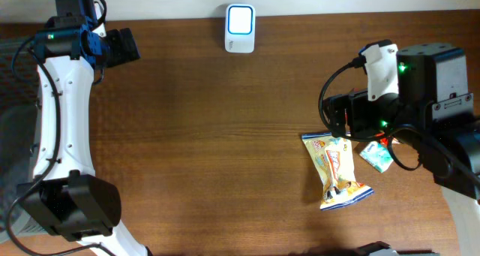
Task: Scan the item barcode
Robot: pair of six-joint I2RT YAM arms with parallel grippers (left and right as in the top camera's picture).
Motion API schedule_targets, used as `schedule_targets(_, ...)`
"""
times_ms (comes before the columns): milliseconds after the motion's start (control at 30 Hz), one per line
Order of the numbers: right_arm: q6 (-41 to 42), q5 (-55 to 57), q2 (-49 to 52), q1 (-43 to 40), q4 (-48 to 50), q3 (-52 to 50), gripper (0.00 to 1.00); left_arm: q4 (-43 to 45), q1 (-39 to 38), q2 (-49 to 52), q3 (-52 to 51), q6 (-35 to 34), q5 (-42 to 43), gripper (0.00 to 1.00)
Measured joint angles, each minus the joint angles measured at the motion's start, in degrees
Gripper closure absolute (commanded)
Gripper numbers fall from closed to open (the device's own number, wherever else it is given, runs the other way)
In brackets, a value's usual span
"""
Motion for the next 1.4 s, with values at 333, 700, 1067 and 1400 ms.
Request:
schedule_targets(333, -6.4, -4.2, -15.2, -10.0, 38.9, -32.1, 0.01, 0.0, 0.0, 0.0, 0.0, 0.0, 0.0, 0.01)
schedule_targets(700, -14.2, -7.8, -58.7, -14.7, 79.3, -87.5, 0.01, 0.0, 0.0, 0.1, 0.1, 0.0, 0.0, 0.01)
schedule_targets(1067, -14.9, -7.8, -73.0, -14.7, 78.3, -103.8, 0.01, 0.0, 0.0, 0.1, 0.1, 0.0, 0.0, 0.01)
schedule_targets(1400, -14.9, -7.8, -73.0, -14.7, 75.3, -104.2, 0.01, 0.0, 0.0, 0.1, 0.1, 0.0, 0.0, 0.01)
